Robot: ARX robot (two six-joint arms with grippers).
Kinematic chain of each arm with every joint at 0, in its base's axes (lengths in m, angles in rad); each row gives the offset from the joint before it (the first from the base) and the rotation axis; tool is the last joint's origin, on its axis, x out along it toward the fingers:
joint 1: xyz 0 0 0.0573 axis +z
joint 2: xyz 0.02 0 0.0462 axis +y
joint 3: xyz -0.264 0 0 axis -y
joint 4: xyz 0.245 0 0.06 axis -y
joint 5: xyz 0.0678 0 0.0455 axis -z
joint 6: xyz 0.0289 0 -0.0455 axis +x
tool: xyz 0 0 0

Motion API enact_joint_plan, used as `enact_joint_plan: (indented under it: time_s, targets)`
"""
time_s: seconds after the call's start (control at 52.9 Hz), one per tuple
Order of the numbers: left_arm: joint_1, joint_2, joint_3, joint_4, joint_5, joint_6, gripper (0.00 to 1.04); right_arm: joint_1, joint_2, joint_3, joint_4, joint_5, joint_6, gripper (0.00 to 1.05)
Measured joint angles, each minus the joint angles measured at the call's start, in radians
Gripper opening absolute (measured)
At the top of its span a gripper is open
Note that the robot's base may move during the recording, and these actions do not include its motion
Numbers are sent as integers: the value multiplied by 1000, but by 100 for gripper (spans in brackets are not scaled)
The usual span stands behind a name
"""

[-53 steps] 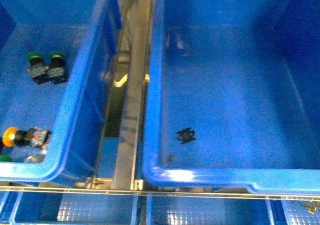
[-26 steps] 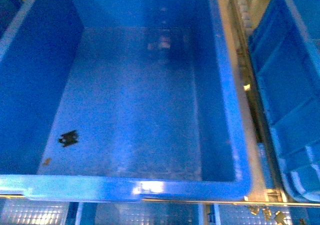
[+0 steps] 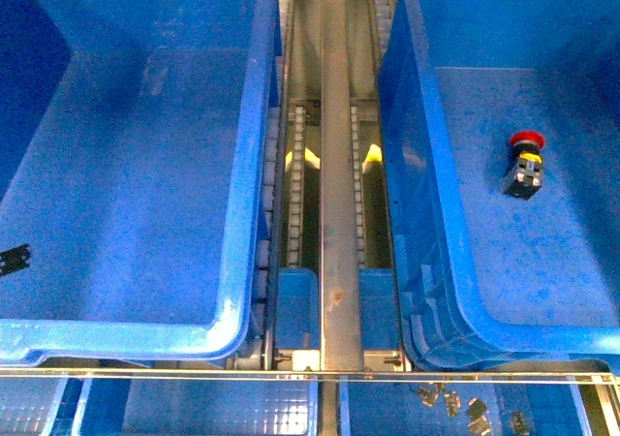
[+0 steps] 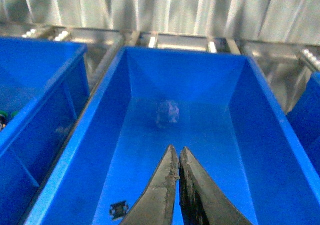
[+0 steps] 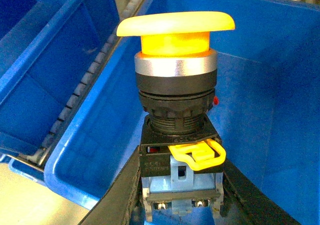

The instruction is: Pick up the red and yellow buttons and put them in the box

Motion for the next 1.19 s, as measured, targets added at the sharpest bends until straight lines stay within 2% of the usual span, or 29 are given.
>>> enact_joint_plan:
  time_s: [0.321,0.548,0.662,0.718,0.813,0.964,1.191]
  targets:
    - [1,-8,0,-7,0,0,3,-34,-51,-5,-59,-18,-4,27]
    - [1,-8,0,-7,0,0,48,-47,-19,-19,-56,-10,-5,27]
    - [1,-8,0,-7,0,0,70,2,53,-20,0,35,0,27]
    - [1,-8,0,-7,0,0,84,55,140,-17,69,79,24,27]
    - [1,-8,0,-7,0,0,97,108,266,2,155,134,68,27]
    - [1,-8,0,-7,0,2,97,198,550,86,323,249,124,27]
    - [1,-8,0,-7,0,2,97,333,920,269,431,414,190,27]
